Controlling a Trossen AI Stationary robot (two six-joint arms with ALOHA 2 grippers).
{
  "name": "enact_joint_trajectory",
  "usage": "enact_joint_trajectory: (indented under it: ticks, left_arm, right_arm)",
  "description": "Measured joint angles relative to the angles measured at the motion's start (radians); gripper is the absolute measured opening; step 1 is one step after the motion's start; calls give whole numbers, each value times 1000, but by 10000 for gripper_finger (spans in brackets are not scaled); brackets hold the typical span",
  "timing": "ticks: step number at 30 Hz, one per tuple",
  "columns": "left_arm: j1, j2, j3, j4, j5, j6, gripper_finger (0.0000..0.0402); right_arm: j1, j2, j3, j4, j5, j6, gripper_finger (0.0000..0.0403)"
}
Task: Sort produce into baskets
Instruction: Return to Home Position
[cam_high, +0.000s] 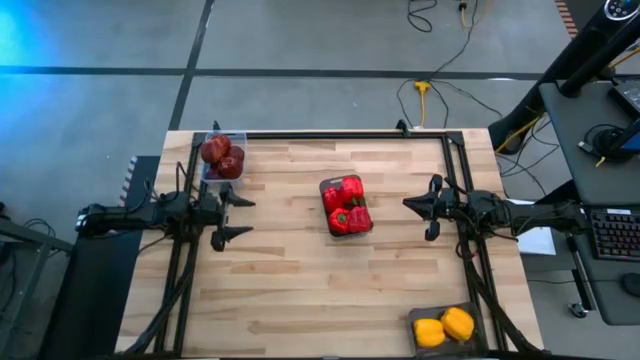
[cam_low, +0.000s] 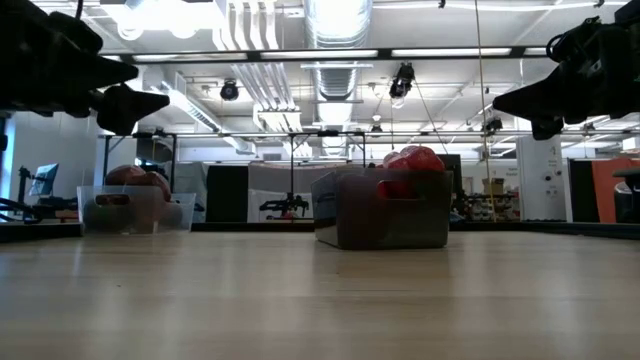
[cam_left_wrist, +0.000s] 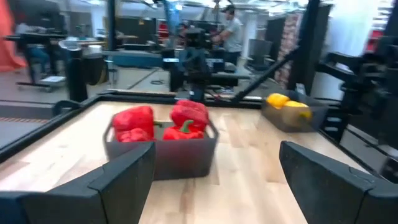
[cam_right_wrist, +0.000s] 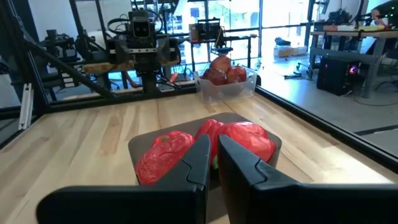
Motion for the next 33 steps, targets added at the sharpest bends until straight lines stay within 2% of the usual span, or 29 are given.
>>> enact_joint_trajectory:
  ticks: [5, 33]
  left_arm:
    - [0, 6, 0, 0, 16, 36, 323]
    - [1, 46, 10, -1, 26, 31, 323]
  right_arm:
    - [0, 0, 0, 0, 0, 0, 22]
    - [0, 0, 0, 0, 0, 0, 22]
